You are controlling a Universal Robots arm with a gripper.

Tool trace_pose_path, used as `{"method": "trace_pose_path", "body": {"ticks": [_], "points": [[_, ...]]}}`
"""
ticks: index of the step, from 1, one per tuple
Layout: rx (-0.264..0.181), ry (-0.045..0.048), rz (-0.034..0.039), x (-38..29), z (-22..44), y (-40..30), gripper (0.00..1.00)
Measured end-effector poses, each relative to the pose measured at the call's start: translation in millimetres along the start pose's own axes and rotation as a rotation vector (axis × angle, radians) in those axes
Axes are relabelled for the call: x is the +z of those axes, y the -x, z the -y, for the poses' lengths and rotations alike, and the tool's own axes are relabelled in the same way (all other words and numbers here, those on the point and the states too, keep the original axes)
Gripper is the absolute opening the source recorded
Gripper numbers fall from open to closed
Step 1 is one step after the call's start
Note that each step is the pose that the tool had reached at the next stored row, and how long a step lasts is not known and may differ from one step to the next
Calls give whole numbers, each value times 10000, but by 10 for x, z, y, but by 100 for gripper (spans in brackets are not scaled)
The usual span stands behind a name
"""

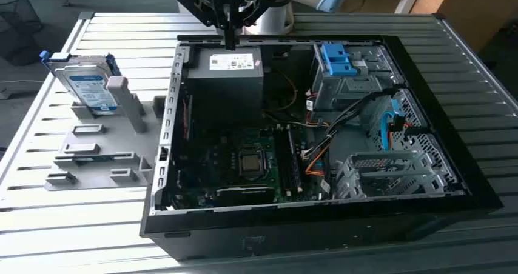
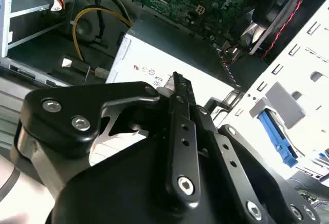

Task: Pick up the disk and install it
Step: 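Reach for the disk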

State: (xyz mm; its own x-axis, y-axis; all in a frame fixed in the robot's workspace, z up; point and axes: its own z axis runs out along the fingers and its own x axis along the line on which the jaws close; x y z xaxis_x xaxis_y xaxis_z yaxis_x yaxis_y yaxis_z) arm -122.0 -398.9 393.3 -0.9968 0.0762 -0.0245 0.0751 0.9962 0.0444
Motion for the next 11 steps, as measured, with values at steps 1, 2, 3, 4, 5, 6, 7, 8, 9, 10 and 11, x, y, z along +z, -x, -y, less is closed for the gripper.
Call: {"method": "trace_pose_path", "body": {"ticks": [1,2,3,4,5,6,7,8,9,10,11], "points": [[0,0,0,0,0,0,11],[0,0,0,0,0,0,11],[0,0,0,0,0,0,11],[0,0,0,0,0,0,11],[0,0,0,0,0,0,11],[0,0,0,0,0,0,11],[-1,-1,0,0,0,-1,11],[2,-1,0,0,0,-6,11],[2,0,-1,-1,1,-13,11],[1,0,0,-1,2,-23,11],[0,0,0,-1,2,-32,11]]}}
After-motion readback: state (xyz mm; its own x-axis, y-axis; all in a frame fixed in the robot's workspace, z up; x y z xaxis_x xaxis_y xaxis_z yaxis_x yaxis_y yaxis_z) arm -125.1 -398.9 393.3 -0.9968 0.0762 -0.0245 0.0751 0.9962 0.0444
